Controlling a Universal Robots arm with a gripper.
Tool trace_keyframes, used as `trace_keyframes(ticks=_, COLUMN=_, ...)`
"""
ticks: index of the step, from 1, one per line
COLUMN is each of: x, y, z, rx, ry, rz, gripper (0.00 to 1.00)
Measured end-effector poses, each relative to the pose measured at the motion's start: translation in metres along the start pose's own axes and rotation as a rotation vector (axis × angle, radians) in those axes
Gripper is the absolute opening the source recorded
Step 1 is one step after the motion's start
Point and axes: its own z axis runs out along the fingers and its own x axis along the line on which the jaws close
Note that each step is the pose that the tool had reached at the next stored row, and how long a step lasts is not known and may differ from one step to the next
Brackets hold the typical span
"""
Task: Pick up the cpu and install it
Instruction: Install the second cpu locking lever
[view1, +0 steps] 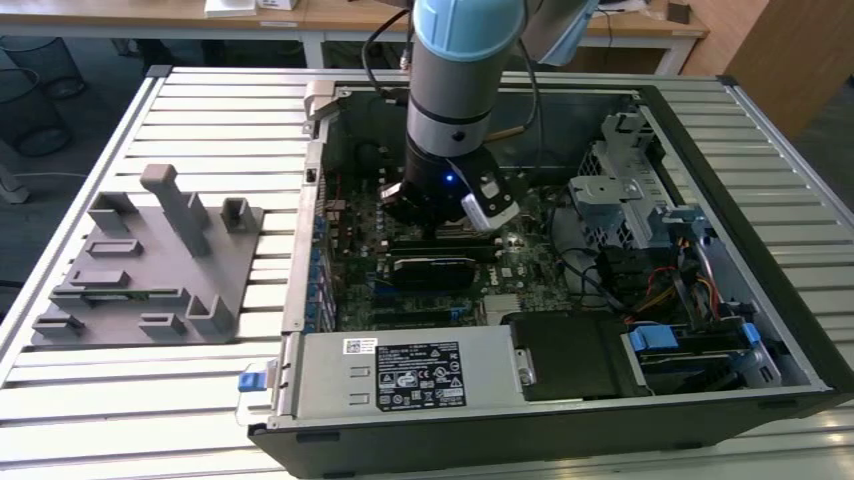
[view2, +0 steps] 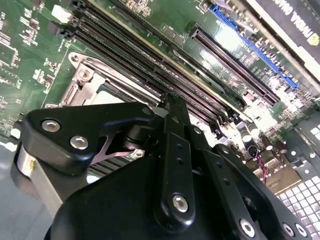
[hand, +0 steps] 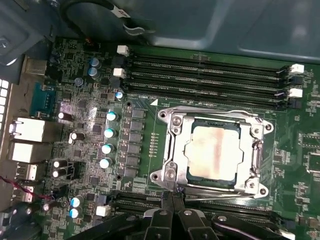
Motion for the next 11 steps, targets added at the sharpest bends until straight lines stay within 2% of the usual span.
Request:
trace_keyframes(ticks=7, x=0.0037, y=-0.0036, z=0.0025, rx=-0.0099, ry=-0.0008, rz=-0.003, gripper=0.11)
trace_keyframes(ticks=11, x=0.0055, y=-0.0085, z=0.0025, rx=-0.0239, ry=-0.0023, rz=-0.005, gripper=0.11)
